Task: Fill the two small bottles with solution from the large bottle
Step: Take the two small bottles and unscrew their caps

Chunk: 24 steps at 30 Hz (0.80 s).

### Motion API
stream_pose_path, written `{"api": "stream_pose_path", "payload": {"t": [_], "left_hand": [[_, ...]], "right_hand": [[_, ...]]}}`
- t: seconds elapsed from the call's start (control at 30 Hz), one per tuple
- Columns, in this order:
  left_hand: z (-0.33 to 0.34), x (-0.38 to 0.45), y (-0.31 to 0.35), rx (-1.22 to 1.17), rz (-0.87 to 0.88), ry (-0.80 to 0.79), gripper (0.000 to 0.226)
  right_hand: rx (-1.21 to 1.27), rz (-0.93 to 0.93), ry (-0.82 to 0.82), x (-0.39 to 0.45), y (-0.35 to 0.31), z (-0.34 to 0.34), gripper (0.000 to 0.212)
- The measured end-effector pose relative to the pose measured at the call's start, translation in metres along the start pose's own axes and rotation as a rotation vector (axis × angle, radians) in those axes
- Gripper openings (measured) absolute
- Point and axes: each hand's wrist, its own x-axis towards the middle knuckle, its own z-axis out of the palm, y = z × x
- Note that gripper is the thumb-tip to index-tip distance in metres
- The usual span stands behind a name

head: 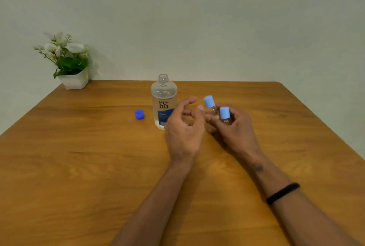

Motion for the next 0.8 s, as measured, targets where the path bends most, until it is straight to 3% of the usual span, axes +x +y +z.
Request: {"api": "stream_pose_path", "payload": {"t": [0.2, 0.3, 0.6, 0.8], "left_hand": [[0.004, -0.003, -0.009, 0.034, 0.019, -0.204, 0.055], [0.004, -0.002, -0.006, 0.005, 0.015, -0.257, 0.053], [0.001, -0.001, 0.019, -0.101, 0.0, -0.024, 0.04], [0.004, -0.006, 0.016, 0.171, 0.09, -0.183, 0.045]], "right_hand": [[-0.154, -0.03, -0.036, -0.004, -0.001, -0.003, 0.027], [-0.122, -0.057, -0.058, -0.009, -0.009, -0.004, 0.026], [0.073, 0.045, -0.097, -0.009, -0.009, -0.004, 0.031], [0.347, 0.136, 0.057, -0.002, -0.009, -0.008, 0.042]]}}
